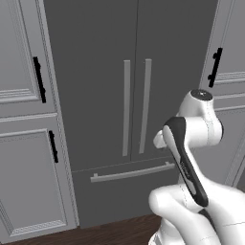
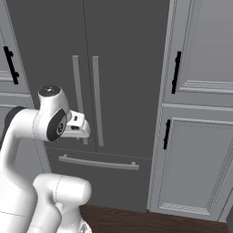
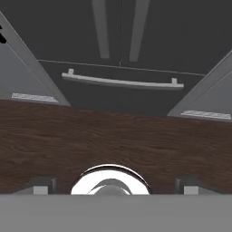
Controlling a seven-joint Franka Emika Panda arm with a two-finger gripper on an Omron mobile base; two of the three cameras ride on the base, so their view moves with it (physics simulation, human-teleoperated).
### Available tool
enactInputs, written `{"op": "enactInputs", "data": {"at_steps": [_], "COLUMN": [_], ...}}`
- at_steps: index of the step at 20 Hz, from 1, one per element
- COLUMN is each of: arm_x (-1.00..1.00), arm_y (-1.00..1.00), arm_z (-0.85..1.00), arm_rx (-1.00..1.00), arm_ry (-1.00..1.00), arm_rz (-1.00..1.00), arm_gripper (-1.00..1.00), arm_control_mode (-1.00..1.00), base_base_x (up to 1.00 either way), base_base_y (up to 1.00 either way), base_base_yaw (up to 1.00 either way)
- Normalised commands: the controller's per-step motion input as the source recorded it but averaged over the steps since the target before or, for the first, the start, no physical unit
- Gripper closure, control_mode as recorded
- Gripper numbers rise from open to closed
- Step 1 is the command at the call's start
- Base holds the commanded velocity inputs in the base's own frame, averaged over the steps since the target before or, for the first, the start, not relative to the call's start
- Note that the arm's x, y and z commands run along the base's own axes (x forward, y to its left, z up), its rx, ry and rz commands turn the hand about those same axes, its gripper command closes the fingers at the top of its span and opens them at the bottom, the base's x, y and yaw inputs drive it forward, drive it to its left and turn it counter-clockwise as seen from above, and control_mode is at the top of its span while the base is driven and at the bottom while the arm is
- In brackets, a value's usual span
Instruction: Grab a lemon wedge from the fridge and one ice cube from the ice bowl, and put them in the glass of lemonade.
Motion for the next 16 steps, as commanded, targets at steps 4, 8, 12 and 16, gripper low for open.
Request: {"op": "enactInputs", "data": {"at_steps": [4, 8, 12, 16], "arm_x": [-0.16, -0.05, -0.03, 0.34], "arm_y": [0.02, -0.05, 0.00, 0.03], "arm_z": [0.55, 0.33, 0.43, 0.23], "arm_rx": [0.00, -0.06, -0.08, -0.05], "arm_ry": [-0.30, -0.22, -0.20, -0.05], "arm_rz": [0.06, 0.12, 0.06, 0.00], "arm_gripper": [-1.00, -1.00, -1.00, -1.00], "arm_control_mode": [-1.00, -1.00, -1.00, -1.00], "base_base_x": [0.00, 0.00, 0.00, 0.00], "base_base_y": [0.00, 0.00, 0.00, 0.00], "base_base_yaw": [0.00, 0.00, 0.00, 0.00]}}
